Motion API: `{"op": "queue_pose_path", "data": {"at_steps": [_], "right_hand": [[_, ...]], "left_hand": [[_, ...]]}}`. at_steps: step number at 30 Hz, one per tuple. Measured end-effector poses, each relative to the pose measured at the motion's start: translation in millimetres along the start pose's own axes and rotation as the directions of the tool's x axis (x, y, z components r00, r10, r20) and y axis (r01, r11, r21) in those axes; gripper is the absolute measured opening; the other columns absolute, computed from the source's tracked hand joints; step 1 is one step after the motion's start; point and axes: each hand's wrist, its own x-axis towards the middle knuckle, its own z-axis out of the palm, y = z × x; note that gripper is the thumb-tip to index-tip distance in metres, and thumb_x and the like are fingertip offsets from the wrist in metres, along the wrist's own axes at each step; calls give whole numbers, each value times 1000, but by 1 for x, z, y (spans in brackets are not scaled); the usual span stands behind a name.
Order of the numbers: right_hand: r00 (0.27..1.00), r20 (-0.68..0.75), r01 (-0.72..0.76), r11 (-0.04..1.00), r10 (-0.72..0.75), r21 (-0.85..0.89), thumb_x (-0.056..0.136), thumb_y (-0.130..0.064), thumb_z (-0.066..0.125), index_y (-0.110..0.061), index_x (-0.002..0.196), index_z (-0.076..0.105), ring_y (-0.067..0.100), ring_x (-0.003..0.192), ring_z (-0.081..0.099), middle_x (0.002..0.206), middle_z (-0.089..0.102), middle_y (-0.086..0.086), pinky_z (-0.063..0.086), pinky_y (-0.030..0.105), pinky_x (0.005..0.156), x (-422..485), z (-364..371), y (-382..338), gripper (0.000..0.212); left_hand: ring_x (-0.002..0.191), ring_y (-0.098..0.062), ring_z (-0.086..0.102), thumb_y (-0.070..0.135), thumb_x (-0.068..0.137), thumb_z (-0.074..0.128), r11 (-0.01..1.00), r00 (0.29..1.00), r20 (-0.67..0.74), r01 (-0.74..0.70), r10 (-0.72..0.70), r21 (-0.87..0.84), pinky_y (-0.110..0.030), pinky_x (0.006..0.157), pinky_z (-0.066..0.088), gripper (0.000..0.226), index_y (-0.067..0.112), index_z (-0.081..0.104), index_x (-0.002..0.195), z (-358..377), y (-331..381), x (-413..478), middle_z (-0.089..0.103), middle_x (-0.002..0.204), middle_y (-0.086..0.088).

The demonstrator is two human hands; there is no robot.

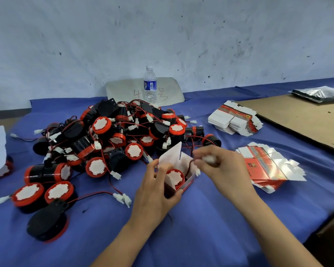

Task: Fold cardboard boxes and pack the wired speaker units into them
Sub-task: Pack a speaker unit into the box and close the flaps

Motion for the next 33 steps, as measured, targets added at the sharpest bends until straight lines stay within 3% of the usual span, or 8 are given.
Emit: {"op": "queue_pose_path", "data": {"at_steps": [3, 8, 15, 20, 23, 27, 30, 33], "right_hand": [[995, -101, 12, 933, 25, 359, 84, 1, 67, -21, 95, 70, 7, 81, 70, 86, 73, -7, 50, 12, 73, -4, 3, 1, 24], [985, -165, 42, 868, 46, 496, 94, -4, 56, -27, 103, 50, 19, 69, 69, 83, 73, 5, 56, 28, 71, -5, 21, 8, 26], [987, -110, 122, 991, -115, 56, 90, -8, 64, -36, 80, 38, -2, 64, 61, 65, 62, -21, 43, 9, 57, 3, 35, 26, 39], [964, -1, 251, 911, -266, -328, 91, -10, 61, -9, 82, 49, 25, 63, 57, 73, 64, 2, 47, 41, 53, 1, 42, 35, 16], [941, 91, 328, 807, -326, -492, 84, -6, 69, -8, 90, 64, 29, 59, 59, 72, 63, 5, 46, 39, 42, -1, 39, 36, 8], [932, 338, 312, 758, -129, -573, 92, -19, 52, -33, 126, 56, 23, 96, 62, 115, 61, -9, 51, 36, 70, 6, 39, 35, 37], [906, 423, 327, 684, -30, -652, 93, -18, 42, -34, 125, 53, 25, 92, 59, 107, 62, -6, 46, 33, 65, 13, 38, 32, 37], [897, 441, 282, 746, 17, -603, 95, -30, 36, -28, 115, 60, 25, 88, 58, 99, 65, -3, 46, 34, 65, 12, 36, 37, 31]], "left_hand": [[100, -10, 49, 48, 74, 71, 1000, 1000, 12, -5, 5, 6, -21, 66, 42, 44, 42, 42, 107, -1, 0, -1, 36, 120, 14], [101, -10, 48, 52, 75, 68, 1000, 1000, 25, -9, 9, 3, -31, 73, 51, 40, 40, 49, 108, -2, 1, -4, 47, 113, 16], [106, 2, 41, 56, 74, 69, 999, 1000, 13, -12, 12, -34, -20, 75, 42, 68, 44, 36, 132, -3, 2, -5, 35, 108, 45], [102, 2, 42, 66, 68, 58, 998, 1000, 7, 13, -12, -62, -24, 73, 43, 70, 45, 37, 131, -3, 4, -5, 34, 101, 46], [103, 1, 41, 70, 67, 55, 997, 1000, 8, 25, -24, -70, -28, 75, 46, 70, 46, 35, 130, -4, 5, -5, 35, 99, 42], [102, 0, 43, 70, 66, 56, 995, 999, 2, 37, -37, -89, -30, 76, 47, 69, 50, 33, 128, -3, 5, -6, 36, 99, 44], [107, -1, 43, 66, 68, 60, 995, 999, 16, 41, -39, -90, -31, 80, 48, 71, 49, 33, 132, -2, 3, -7, 35, 101, 44], [113, -3, 44, 62, 72, 63, 995, 999, 17, 41, -39, -87, -34, 83, 50, 72, 44, 36, 137, -1, 2, -6, 35, 105, 43]]}}
